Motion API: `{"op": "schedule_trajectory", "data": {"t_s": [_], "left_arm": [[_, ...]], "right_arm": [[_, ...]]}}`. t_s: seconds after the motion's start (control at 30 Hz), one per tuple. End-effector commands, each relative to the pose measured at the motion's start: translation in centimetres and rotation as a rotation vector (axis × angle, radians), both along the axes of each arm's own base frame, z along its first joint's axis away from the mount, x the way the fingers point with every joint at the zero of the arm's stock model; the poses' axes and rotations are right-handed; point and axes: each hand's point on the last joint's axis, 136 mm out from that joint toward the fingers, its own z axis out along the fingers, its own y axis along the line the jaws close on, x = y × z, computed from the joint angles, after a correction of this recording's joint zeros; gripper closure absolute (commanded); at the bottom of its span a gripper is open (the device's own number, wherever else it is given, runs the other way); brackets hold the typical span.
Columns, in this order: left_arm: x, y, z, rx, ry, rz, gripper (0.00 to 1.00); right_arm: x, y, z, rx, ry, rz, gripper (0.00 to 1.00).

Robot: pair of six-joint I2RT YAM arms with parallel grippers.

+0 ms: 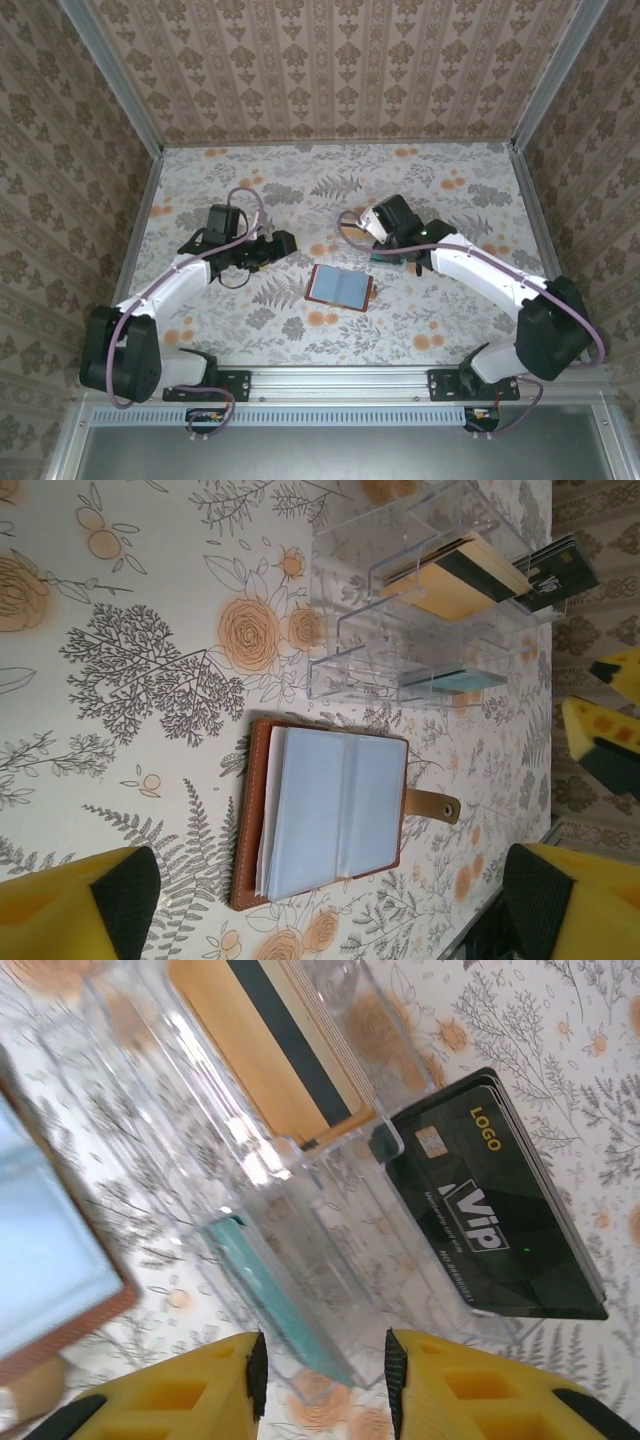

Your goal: Take the credit cards out of the card holder

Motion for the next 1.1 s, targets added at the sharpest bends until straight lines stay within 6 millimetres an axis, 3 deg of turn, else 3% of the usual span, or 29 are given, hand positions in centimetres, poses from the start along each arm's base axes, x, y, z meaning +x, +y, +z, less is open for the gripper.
{"op": "schedule_trajectory", "data": {"t_s": [0.0,0.17,0.3,0.43,0.67,0.87,1.07], "left_arm": [[-0.7,-1.2,-0.7,-0.014,0.021,-0.048,0.14],[-1.4,-2.8,-2.2,0.003,0.065,-0.099,0.35],[-2.1,-4.2,-3.2,0.02,0.091,-0.148,0.46],[-3.2,-5.6,-4.2,0.039,0.115,-0.203,0.61],[-4.4,-7.6,-6.6,0.084,0.168,-0.278,0.69],[-5.1,-7.5,-9.4,0.167,0.247,-0.299,0.72],[-6.0,-8.8,-10.0,0.157,0.276,-0.36,0.72]], "right_arm": [[-2.4,1.3,0.6,0.162,0.035,-0.077,0.64],[-4.4,3.7,0.9,0.325,0.046,-0.15,0.66],[-5.9,5.3,-0.3,0.39,0.072,-0.186,0.7],[-6.9,5.6,-1.7,0.391,0.081,-0.214,0.7],[-7.8,5.1,-3.9,0.422,0.115,-0.27,0.7],[-7.8,4.9,-3.6,0.433,0.096,-0.278,0.7],[-7.8,4.5,-3.3,0.431,0.084,-0.283,0.69]]}}
